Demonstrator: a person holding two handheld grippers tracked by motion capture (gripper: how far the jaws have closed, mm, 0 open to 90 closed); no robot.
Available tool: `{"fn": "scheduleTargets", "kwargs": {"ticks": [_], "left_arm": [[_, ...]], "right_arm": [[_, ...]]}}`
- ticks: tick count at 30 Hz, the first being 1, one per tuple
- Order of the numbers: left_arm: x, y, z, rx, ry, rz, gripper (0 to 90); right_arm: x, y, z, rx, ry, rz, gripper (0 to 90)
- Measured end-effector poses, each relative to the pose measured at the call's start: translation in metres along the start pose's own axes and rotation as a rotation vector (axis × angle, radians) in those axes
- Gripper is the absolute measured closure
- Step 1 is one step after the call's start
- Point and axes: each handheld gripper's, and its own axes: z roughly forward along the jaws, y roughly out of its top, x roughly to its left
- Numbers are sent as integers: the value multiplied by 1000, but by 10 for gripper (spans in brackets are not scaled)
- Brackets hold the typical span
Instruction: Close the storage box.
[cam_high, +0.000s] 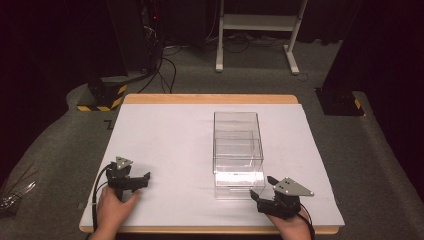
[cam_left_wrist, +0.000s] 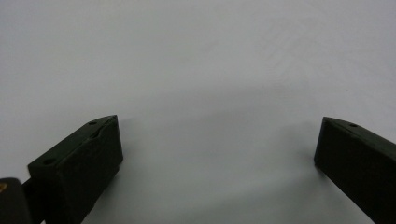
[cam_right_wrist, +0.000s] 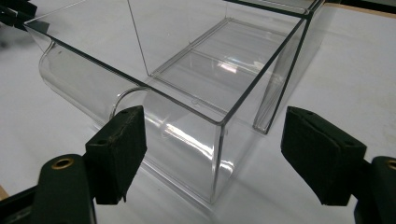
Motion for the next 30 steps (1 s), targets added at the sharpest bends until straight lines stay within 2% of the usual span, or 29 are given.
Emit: {"fn": "scheduleTargets", "kwargs": {"ticks": [18,22,30], "left_arm": [[0,0,0,0,0,0,13],[0,0,0,0,0,0,12],[0,0,0,0,0,0,13]], "right_arm": [[-7,8,13,-4,-25,4,222],[-10,11,17,-3,-40,7,186],[-16,14,25,-8,-49,25,175]]}}
